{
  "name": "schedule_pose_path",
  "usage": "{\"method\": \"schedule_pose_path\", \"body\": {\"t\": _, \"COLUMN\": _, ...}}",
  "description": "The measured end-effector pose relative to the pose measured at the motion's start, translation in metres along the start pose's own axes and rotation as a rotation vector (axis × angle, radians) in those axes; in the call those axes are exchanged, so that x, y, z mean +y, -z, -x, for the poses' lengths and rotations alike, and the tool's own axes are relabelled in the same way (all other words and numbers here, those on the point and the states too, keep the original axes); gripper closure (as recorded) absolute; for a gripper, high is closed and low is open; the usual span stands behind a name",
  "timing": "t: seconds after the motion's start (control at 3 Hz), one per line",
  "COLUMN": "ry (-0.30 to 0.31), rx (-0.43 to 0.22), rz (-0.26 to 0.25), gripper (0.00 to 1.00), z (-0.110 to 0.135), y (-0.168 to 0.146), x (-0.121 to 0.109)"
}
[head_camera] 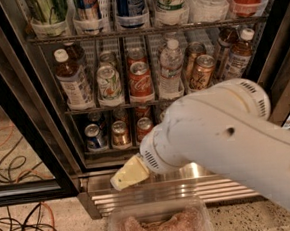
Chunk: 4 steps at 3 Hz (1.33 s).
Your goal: Pick blue water bottle from middle shelf of fridge
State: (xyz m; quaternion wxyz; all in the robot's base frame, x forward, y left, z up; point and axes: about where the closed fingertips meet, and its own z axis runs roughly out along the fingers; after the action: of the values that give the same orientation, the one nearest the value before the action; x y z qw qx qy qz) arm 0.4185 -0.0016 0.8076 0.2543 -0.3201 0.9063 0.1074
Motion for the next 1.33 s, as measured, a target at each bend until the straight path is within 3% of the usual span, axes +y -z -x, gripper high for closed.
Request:
{"method": "schedule_pose_path", "body": {"t": 0.33, "ry": 0.008, "rx": -0.012, "rz": -0.052, "gripper": 0.0, "z": 0.016, "y": -0.028, "x": -0.002}}
{"method": "schedule_pose_path", "body": {"t": 0.67, "ry": -0.116, "rx": 0.003, "rz": -0.052, "gripper": 0.0, "z": 0.021, "y": -0.044, "x": -0.008}}
{"method": "schedule_pose_path", "body": {"t": 1.0, "ry": -0.161, "rx": 0.001, "rz": -0.053, "gripper": 0.0, "z": 0.021, "y": -0.044, "x": -0.008}}
{"method": "schedule_pose_path", "body": {"t": 1.33, "ry": -0.209, "rx": -0.058, "rz": -0.047, "gripper": 0.0, "z": 0.026, "y": -0.053, "x": -0.004}}
